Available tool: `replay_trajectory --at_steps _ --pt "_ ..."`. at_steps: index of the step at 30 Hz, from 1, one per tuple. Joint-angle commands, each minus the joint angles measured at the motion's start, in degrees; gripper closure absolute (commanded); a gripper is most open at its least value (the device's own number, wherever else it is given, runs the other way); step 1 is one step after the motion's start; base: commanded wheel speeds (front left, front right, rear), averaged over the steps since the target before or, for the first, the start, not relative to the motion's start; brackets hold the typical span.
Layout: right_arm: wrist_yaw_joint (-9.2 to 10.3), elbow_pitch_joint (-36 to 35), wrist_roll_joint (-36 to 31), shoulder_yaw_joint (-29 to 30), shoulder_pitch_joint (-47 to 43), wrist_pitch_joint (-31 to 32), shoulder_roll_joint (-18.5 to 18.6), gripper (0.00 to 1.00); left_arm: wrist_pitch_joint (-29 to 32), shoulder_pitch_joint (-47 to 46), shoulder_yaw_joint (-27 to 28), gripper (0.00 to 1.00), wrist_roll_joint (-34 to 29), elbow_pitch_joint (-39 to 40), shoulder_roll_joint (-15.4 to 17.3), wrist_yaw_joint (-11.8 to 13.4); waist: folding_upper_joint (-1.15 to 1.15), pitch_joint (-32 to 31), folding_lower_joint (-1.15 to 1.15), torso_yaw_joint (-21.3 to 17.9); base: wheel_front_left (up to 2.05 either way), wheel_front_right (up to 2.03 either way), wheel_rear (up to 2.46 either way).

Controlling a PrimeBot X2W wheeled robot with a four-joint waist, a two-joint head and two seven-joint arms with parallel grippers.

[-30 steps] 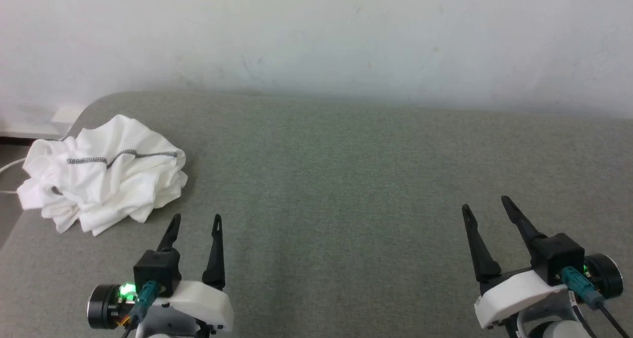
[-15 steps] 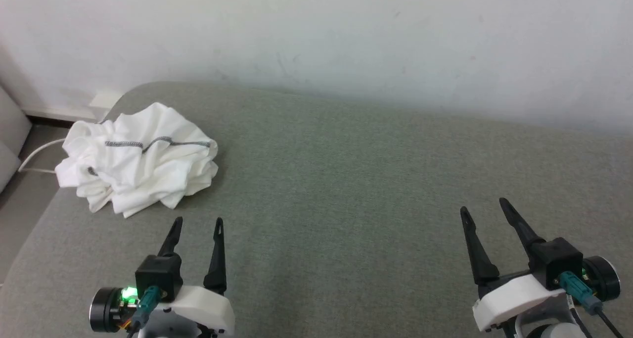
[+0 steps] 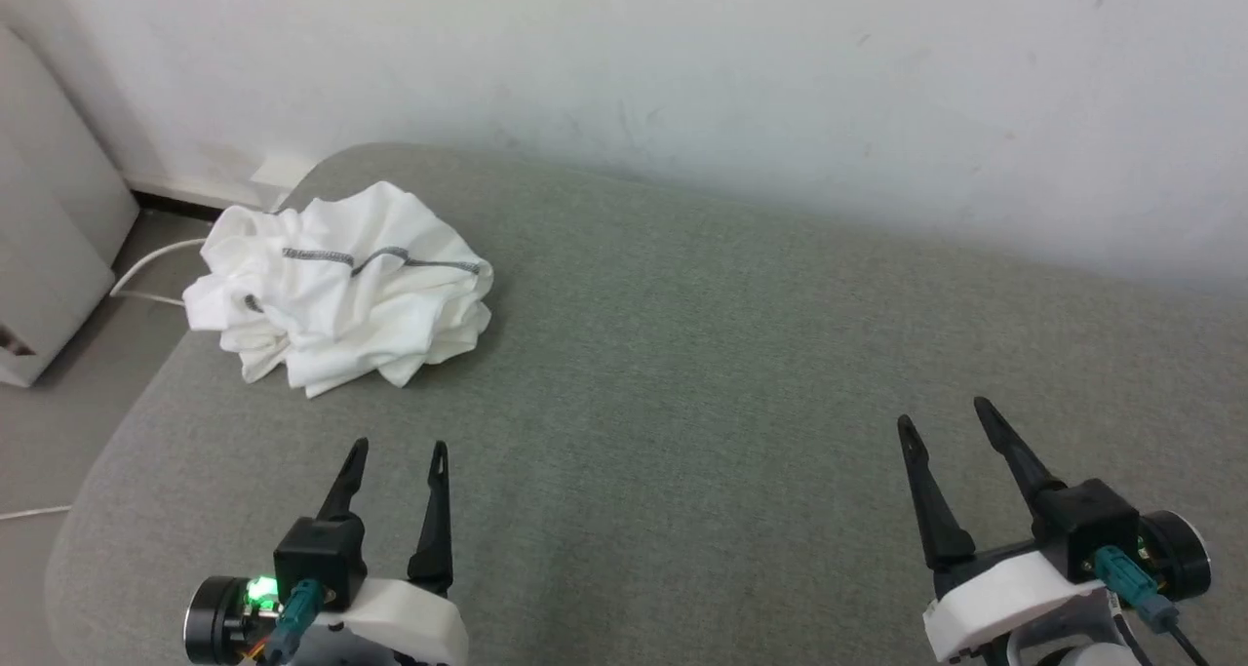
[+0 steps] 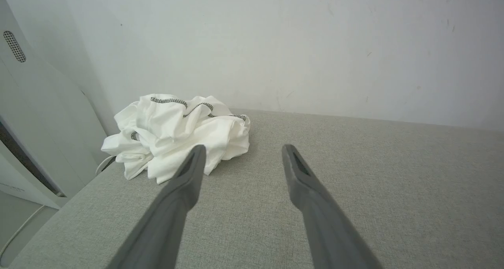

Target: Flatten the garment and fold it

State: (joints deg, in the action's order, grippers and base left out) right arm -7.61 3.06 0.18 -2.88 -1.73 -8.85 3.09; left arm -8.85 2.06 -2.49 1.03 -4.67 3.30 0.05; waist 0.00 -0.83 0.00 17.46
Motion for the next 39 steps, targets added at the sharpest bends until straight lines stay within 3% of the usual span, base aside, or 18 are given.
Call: replay_trajectory --at_steps 1,39 --pt "0.08 0.4 0.0 -0.3 -0.6 -0.7 -0.1 0.0 -0.7 0.5 -0.3 0.0 0.5 -0.2 0.3 -0.2 0.0 -0.1 0.0 1.0 0.0 0.0 0.0" --pt "0.11 3.3 0.7 -3.1 -1.0 -5.2 -0.2 0.0 -5.2 1.4 -1.6 0.0 1.1 -2.5 0.4 -0.6 0.0 0.1 0.0 11.0 0.0 0.0 0.0"
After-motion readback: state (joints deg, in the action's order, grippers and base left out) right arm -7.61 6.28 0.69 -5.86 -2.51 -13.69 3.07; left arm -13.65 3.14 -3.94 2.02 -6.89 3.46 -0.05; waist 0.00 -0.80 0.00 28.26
